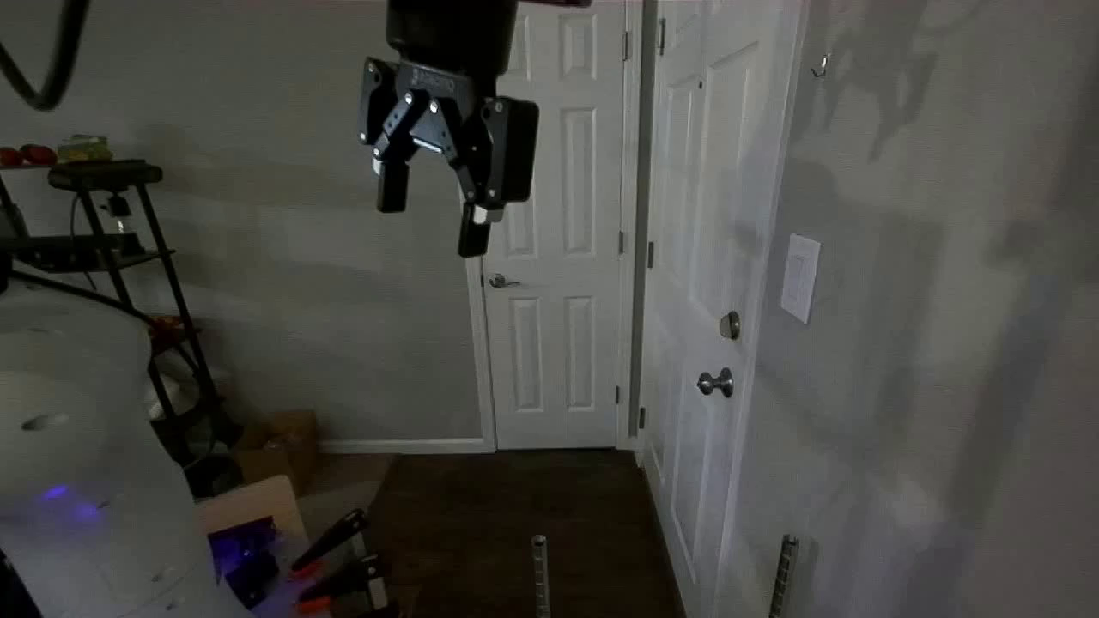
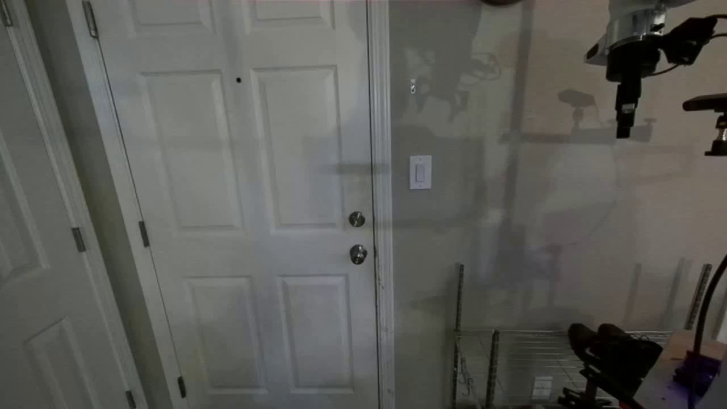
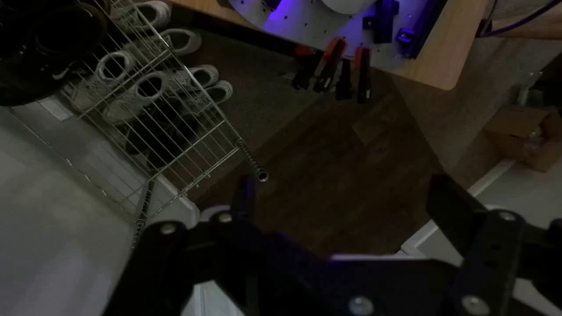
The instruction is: Turn on the light switch on the wall
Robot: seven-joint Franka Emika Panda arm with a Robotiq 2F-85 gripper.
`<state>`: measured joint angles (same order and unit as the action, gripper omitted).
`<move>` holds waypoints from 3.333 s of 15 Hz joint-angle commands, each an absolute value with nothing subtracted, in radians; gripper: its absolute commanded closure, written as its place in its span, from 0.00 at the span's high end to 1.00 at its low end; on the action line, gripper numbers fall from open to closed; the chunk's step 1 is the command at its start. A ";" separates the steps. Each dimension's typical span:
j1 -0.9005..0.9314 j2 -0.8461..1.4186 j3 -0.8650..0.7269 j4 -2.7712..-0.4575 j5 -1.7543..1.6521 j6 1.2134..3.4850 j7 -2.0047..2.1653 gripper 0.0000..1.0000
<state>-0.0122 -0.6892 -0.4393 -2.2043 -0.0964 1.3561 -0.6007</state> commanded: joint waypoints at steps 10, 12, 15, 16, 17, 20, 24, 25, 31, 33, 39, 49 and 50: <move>-0.037 -0.680 -0.423 -2.202 -0.086 1.356 -0.615 1.00; -0.021 -0.642 -0.431 -2.180 -0.091 1.367 -0.637 1.00; -0.001 -0.592 -0.432 -2.159 -0.092 1.408 -0.675 1.00; 0.005 -0.570 -0.430 -2.148 -0.091 1.428 -0.695 1.00; 0.009 -0.545 -0.426 -2.136 -0.089 1.447 -0.711 1.00; 0.036 -0.473 -0.412 -2.103 -0.061 1.515 -0.811 1.00; 0.062 -0.389 -0.369 -2.074 0.000 1.611 -0.977 0.96; 0.063 -0.366 -0.355 -2.064 0.014 1.622 -1.011 0.93; 0.046 -0.193 -0.270 -1.977 0.071 1.642 -1.143 0.70; 0.031 -0.148 -0.247 -1.947 0.071 1.643 -1.155 0.56; -0.027 -0.068 -0.201 -1.905 0.052 1.707 -1.038 0.16; -0.081 -0.007 -0.171 -1.862 0.052 1.832 -0.612 0.05; -0.082 0.003 -0.169 -1.852 0.056 1.831 -0.586 0.05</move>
<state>-0.0606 -0.0312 -0.1922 -1.8868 0.0442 1.8177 -0.6696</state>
